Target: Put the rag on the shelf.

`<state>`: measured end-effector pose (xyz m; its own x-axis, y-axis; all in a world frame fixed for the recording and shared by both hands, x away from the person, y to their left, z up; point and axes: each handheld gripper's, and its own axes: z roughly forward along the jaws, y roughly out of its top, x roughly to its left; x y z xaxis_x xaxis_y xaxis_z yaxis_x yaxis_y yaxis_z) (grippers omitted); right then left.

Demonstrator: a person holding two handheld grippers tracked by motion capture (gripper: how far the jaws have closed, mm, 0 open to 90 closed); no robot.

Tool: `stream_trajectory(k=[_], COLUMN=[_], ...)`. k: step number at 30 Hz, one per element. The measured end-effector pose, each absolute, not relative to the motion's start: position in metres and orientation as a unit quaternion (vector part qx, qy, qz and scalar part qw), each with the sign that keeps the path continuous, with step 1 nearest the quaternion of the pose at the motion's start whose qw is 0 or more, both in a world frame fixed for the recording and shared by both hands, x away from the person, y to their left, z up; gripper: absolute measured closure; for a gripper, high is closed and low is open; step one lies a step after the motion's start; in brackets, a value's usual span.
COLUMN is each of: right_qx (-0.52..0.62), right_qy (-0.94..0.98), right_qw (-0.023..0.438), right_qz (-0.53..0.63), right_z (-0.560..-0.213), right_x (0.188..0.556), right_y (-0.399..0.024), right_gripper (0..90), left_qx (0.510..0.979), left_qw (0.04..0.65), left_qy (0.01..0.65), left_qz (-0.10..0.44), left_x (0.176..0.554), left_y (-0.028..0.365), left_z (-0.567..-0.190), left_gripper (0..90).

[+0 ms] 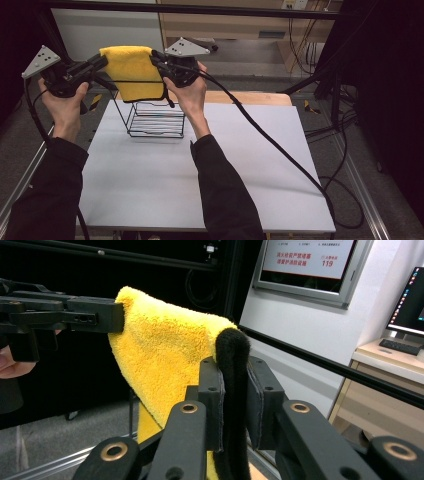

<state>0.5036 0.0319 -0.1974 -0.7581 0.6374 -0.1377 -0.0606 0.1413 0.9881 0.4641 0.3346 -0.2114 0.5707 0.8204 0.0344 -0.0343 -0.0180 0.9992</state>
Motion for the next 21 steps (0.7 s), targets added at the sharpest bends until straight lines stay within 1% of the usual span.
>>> stream_trajectory(k=[12, 21], right_qx=[0.197, 0.186], right_qy=[0.726, 0.749], right_qw=[0.275, 0.275], right_qz=[0.599, 0.574], right_z=[-0.207, -0.214], right_x=[0.488, 0.477], right_y=[0.03, 0.032], right_gripper=[79.0, 78.7], left_qx=[0.659, 0.666], left_qw=[0.598, 0.586], left_qy=[0.315, 0.332], left_qz=[0.329, 0.319], left_x=[0.447, 0.438], left_y=[0.333, 0.33], left_z=[-0.222, -0.235], left_gripper=[83.1, 82.4])
